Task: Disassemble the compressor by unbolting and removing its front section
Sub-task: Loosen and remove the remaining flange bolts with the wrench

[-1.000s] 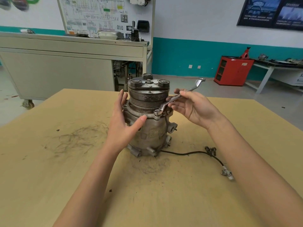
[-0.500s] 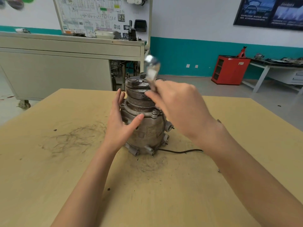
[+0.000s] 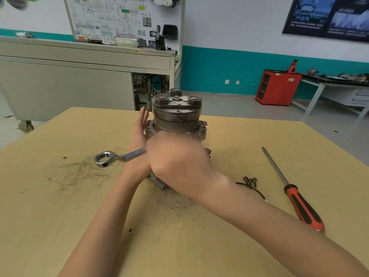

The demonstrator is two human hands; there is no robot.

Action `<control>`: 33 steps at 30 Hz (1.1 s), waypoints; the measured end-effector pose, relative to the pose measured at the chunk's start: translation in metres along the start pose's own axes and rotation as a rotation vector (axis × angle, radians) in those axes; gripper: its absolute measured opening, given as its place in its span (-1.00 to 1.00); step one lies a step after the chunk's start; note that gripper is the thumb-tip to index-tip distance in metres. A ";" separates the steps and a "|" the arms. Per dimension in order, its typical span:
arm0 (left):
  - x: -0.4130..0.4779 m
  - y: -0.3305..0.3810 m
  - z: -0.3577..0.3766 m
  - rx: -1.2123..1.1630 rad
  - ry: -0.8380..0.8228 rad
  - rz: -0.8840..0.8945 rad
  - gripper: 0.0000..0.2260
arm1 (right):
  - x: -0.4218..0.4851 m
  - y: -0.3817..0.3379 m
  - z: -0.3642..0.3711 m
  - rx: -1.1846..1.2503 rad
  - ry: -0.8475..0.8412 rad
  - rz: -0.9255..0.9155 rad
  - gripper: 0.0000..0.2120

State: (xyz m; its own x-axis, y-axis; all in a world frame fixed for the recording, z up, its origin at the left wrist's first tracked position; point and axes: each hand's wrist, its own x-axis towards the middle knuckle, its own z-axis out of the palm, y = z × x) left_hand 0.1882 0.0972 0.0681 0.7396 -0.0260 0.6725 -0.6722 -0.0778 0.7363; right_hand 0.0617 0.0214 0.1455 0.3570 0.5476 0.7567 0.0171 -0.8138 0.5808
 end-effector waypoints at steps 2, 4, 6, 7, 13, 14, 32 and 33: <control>-0.001 0.006 -0.008 -0.001 -0.040 -0.056 -0.28 | -0.005 0.008 0.002 0.077 0.016 0.033 -0.69; -0.003 0.020 -0.011 0.061 -0.099 -0.077 -0.19 | -0.016 0.020 0.005 0.173 0.094 0.006 -0.82; -0.007 0.025 -0.015 0.097 -0.151 -0.093 -0.03 | -0.030 0.036 0.010 0.452 0.146 0.016 -0.86; -0.008 0.026 -0.017 0.122 -0.164 -0.108 0.01 | -0.037 0.043 0.014 0.616 0.159 0.073 -0.83; -0.010 0.036 -0.016 0.150 -0.174 -0.162 0.00 | -0.056 0.068 0.037 1.695 0.083 0.908 -0.81; -0.010 0.036 -0.016 0.153 -0.174 -0.162 0.00 | -0.054 0.074 0.044 1.764 0.034 1.017 -0.80; -0.012 0.037 -0.015 0.133 -0.154 -0.172 -0.03 | -0.033 0.125 0.071 1.898 0.045 1.225 -0.62; -0.012 0.037 -0.014 0.134 -0.151 -0.169 -0.03 | -0.030 0.125 0.063 1.742 0.083 1.174 -0.66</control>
State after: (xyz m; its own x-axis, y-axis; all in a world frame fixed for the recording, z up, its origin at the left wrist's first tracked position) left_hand 0.1545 0.1091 0.0882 0.8442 -0.1494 0.5148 -0.5360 -0.2243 0.8139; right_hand 0.1123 -0.1091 0.1767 0.8171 -0.2715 0.5086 0.5351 0.0289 -0.8443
